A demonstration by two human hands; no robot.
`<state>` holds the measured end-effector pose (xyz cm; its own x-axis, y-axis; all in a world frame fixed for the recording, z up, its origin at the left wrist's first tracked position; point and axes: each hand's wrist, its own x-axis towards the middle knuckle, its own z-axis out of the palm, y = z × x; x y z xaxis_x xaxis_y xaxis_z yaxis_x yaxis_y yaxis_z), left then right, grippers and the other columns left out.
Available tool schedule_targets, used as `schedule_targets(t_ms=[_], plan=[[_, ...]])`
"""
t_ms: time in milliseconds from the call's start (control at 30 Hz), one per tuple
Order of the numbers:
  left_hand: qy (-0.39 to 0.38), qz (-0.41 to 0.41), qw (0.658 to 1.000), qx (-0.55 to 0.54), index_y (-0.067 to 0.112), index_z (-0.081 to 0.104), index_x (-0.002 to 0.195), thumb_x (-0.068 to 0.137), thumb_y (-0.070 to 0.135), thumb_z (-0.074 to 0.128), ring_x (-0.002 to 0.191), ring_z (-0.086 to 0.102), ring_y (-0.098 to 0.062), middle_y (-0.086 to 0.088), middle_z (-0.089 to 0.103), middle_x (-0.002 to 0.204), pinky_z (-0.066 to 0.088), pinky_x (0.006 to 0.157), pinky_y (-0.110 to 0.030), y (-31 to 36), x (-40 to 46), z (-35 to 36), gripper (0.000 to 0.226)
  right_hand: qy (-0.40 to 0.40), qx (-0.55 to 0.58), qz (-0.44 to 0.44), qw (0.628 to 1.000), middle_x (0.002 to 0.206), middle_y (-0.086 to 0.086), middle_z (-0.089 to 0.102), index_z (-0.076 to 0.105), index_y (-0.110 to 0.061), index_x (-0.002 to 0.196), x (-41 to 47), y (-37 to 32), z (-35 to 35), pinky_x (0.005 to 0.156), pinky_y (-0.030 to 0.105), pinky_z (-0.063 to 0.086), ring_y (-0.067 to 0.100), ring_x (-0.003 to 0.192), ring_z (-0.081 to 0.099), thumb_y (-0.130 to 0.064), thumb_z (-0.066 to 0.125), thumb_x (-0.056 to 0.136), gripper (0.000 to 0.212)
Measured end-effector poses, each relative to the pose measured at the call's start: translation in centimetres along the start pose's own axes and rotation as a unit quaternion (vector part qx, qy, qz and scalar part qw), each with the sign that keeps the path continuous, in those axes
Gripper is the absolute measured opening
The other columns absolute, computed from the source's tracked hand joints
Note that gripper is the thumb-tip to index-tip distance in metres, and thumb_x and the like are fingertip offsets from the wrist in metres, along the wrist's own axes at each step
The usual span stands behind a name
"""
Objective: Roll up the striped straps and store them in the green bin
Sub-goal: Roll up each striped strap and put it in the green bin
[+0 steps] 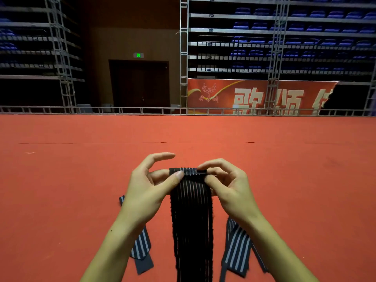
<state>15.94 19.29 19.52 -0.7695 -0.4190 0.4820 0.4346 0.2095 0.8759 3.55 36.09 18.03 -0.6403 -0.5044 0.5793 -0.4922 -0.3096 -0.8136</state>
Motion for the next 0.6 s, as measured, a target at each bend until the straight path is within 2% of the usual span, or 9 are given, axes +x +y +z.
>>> schedule_targets(t_ms=[67, 167, 267, 333, 400, 433, 500, 533, 600], plan=[[-0.011, 0.012, 1.0, 0.017, 0.023, 0.064, 0.133, 0.096, 0.007, 0.077, 0.096, 0.082, -0.025, -0.009, 0.084, 0.098, 0.062, 0.08, -0.028, 0.2, -0.6, -0.2, 0.042, -0.014, -0.021, 0.015, 1.0, 0.1, 0.01, 0.079, 0.075, -0.022, 0.112, -0.8, -0.4, -0.3, 0.075, 0.05, 0.065, 0.028, 0.089, 0.076, -0.011, 0.069, 0.098, 0.019], [-0.036, 0.03, 0.998, 0.029, 0.023, 0.063, 0.134, 0.095, 0.006, 0.077, 0.101, 0.081, -0.023, -0.008, 0.084, 0.101, 0.063, 0.085, -0.028, 0.5, -1.9, -0.4, 0.045, -0.036, -0.068, 0.017, 0.997, 0.099, 0.01, 0.079, 0.074, -0.028, 0.119, -2.1, -1.1, -0.5, 0.078, 0.055, 0.063, 0.028, 0.093, 0.077, -0.028, 0.077, 0.097, 0.022], [-0.039, 0.026, 0.997, 0.063, 0.026, 0.065, 0.132, 0.095, 0.013, 0.078, 0.101, 0.081, -0.02, -0.006, 0.084, 0.099, 0.064, 0.09, -0.035, 0.3, -3.2, -0.7, 0.041, -0.05, -0.077, 0.005, 0.996, 0.097, 0.006, 0.081, 0.076, -0.022, 0.113, -3.4, -1.8, -0.2, 0.076, 0.043, 0.062, 0.021, 0.091, 0.078, -0.021, 0.078, 0.099, 0.013], [-0.04, 0.009, 0.996, 0.079, 0.028, 0.067, 0.128, 0.094, 0.024, 0.079, 0.088, 0.08, -0.017, -0.007, 0.082, 0.087, 0.062, 0.081, -0.035, 0.2, -4.2, -1.0, 0.036, -0.041, -0.084, -0.009, 0.996, 0.092, 0.006, 0.079, 0.076, -0.023, 0.11, -4.4, -2.0, 0.1, 0.075, 0.036, 0.058, 0.019, 0.088, 0.076, -0.017, 0.077, 0.1, 0.012], [-0.038, -0.004, 0.996, 0.085, 0.03, 0.071, 0.121, 0.092, 0.036, 0.079, 0.073, 0.073, -0.017, -0.009, 0.077, 0.074, 0.056, 0.071, -0.034, 0.3, -5.4, -1.0, 0.031, -0.029, -0.094, -0.023, 0.995, 0.091, 0.005, 0.077, 0.076, -0.026, 0.108, -5.5, -2.2, 0.5, 0.076, 0.036, 0.058, 0.02, 0.089, 0.075, -0.014, 0.076, 0.1, 0.015], [-0.034, -0.01, 0.997, 0.074, 0.031, 0.074, 0.117, 0.091, 0.039, 0.078, 0.073, 0.073, -0.023, -0.013, 0.077, 0.074, 0.057, 0.07, -0.038, 0.4, -6.0, -0.9, 0.027, -0.026, -0.097, -0.03, 0.994, 0.094, 0.003, 0.078, 0.076, -0.027, 0.107, -6.1, -2.4, 0.8, 0.079, 0.039, 0.06, 0.02, 0.092, 0.076, -0.011, 0.075, 0.1, 0.017], [-0.022, -0.018, 0.999, 0.041, 0.031, 0.076, 0.11, 0.092, 0.042, 0.076, 0.082, 0.077, -0.039, -0.022, 0.077, 0.08, 0.06, 0.077, -0.054, 0.6, -7.0, -0.4, 0.021, -0.02, -0.099, -0.04, 0.994, 0.102, 0.001, 0.079, 0.077, -0.029, 0.103, -7.0, -2.7, 1.3, 0.088, 0.042, 0.061, 0.022, 0.098, 0.076, -0.004, 0.074, 0.099, 0.026], [-0.013, -0.017, 0.999, 0.03, 0.029, 0.077, 0.109, 0.093, 0.041, 0.076, 0.084, 0.077, -0.04, -0.023, 0.077, 0.082, 0.06, 0.082, -0.058, 0.8, -7.5, -0.2, 0.019, -0.016, -0.094, -0.043, 0.995, 0.103, 0.0, 0.079, 0.077, -0.029, 0.101, -7.4, -3.0, 1.5, 0.092, 0.041, 0.061, 0.022, 0.099, 0.075, 0.0, 0.073, 0.097, 0.03], [-0.006, -0.009, 1.0, 0.024, 0.024, 0.076, 0.112, 0.095, 0.034, 0.077, 0.084, 0.077, -0.031, -0.02, 0.079, 0.084, 0.059, 0.083, -0.059, 1.3, -8.3, 0.1, 0.02, -0.006, -0.081, -0.045, 0.996, 0.101, 0.0, 0.079, 0.077, -0.027, 0.098, -8.1, -3.5, 1.8, 0.093, 0.037, 0.059, 0.021, 0.099, 0.075, 0.003, 0.069, 0.091, 0.032]])
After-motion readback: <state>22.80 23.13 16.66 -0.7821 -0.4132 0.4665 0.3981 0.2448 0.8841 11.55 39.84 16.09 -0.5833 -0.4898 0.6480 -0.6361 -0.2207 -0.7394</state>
